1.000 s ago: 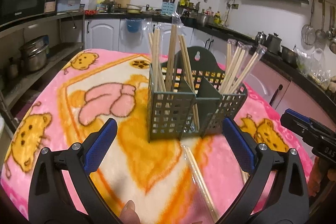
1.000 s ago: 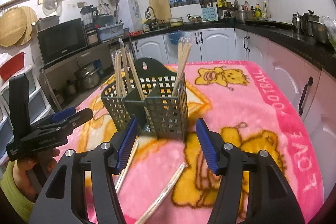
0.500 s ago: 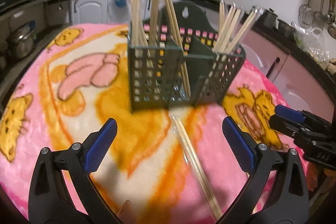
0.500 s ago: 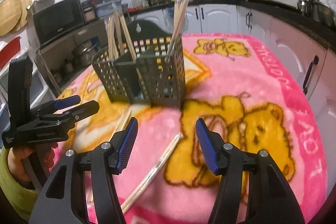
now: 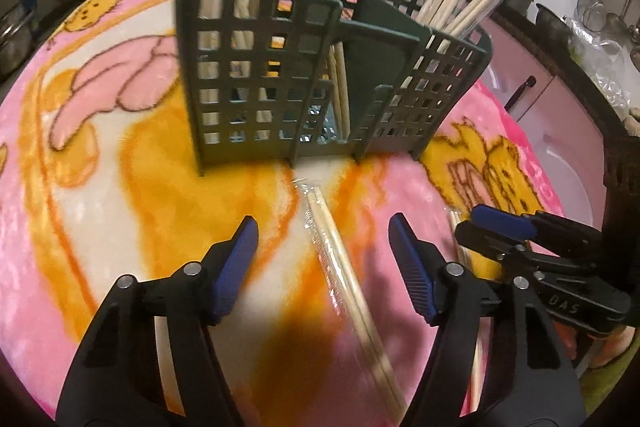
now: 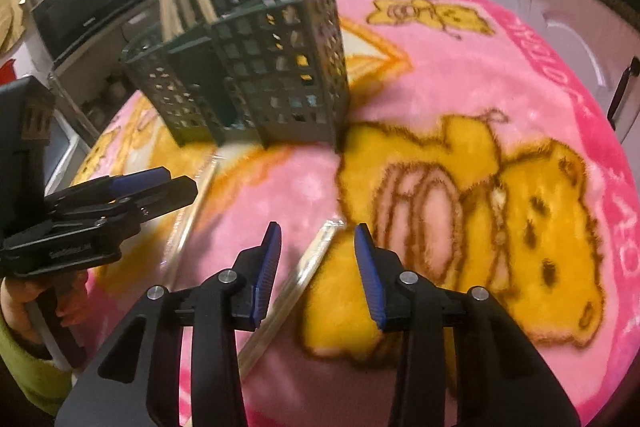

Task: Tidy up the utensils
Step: 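Grasp a wrapped chopstick with the left tool while the right tool grasps a chopstick, then lift both held chopsticks upright and carry them above the caddy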

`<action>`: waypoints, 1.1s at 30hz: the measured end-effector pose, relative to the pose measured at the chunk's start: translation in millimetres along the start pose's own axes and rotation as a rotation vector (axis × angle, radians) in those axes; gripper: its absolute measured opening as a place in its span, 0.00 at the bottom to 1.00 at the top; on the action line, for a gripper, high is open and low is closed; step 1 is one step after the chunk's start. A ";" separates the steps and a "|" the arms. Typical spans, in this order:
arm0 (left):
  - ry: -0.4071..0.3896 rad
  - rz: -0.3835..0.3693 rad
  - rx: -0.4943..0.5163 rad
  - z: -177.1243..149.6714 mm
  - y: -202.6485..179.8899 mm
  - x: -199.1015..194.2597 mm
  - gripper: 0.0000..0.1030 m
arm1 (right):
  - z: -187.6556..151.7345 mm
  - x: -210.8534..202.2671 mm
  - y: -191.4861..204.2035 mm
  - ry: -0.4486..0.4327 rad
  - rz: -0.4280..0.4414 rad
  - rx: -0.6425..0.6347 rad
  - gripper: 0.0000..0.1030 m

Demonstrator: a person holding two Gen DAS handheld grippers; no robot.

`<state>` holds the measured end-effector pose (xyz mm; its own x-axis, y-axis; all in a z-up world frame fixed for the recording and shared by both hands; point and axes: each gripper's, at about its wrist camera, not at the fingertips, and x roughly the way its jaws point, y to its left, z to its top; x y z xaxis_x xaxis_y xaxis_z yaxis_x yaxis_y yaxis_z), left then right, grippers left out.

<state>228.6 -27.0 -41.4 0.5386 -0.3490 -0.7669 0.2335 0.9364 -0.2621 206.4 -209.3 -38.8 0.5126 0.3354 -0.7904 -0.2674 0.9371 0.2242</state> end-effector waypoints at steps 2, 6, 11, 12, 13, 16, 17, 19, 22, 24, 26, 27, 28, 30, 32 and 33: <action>0.015 0.003 0.000 0.2 -2.0 8.0 0.54 | 0.8 7.4 -1.5 0.017 0.004 0.009 0.29; 0.013 0.051 0.024 0.2 -8.3 19.0 0.48 | -1.4 10.3 0.1 0.015 -0.005 0.000 0.27; -0.005 0.118 0.042 2.6 -14.2 26.7 0.32 | -2.7 11.6 2.0 0.004 -0.001 0.000 0.14; -0.007 0.128 0.036 4.3 -12.4 28.1 0.25 | -1.8 11.1 1.5 0.001 0.001 0.002 0.11; -0.009 0.131 0.029 5.4 -10.1 28.4 0.20 | -1.8 10.9 2.7 -0.004 0.005 0.003 0.10; -0.008 0.120 0.000 7.9 -2.0 27.5 0.11 | -1.4 9.0 6.8 -0.018 0.020 -0.002 0.07; -0.005 0.108 -0.012 8.5 0.8 27.1 0.11 | -0.9 6.9 8.6 -0.026 0.031 -0.007 0.07; -0.002 0.093 -0.028 9.2 3.4 24.7 0.07 | 0.4 2.2 11.4 -0.041 0.048 -0.007 0.07; -0.005 0.043 -0.067 10.2 12.4 15.8 0.04 | 4.4 -10.5 17.0 -0.084 0.070 -0.019 0.06; -0.017 0.017 -0.078 10.7 17.5 6.5 0.04 | 8.0 -21.1 22.5 -0.114 0.085 -0.034 0.06; -0.041 -0.001 -0.078 12.9 17.7 -5.5 0.04 | 11.7 -32.1 28.2 -0.142 0.100 -0.053 0.06; -0.049 -0.012 -0.079 14.6 18.8 -10.5 0.03 | 14.3 -38.9 32.2 -0.161 0.105 -0.067 0.06; -0.060 -0.027 -0.084 16.8 19.0 -17.1 0.03 | 16.6 -43.0 34.2 -0.171 0.108 -0.075 0.06; -0.085 -0.047 -0.084 21.8 16.3 -31.2 0.03 | 22.3 -56.3 41.3 -0.207 0.116 -0.097 0.06; -0.116 -0.056 -0.078 27.7 14.8 -45.4 0.03 | 28.4 -69.8 47.4 -0.245 0.123 -0.119 0.06; -0.140 -0.059 -0.073 31.5 13.0 -55.2 0.03 | 31.7 -76.6 49.7 -0.264 0.125 -0.128 0.06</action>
<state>227.4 3.2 16.0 0.6345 -0.4007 -0.6610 0.2116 0.9125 -0.3500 179.7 -185.3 50.9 0.6590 0.4762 -0.5822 -0.4333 0.8731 0.2235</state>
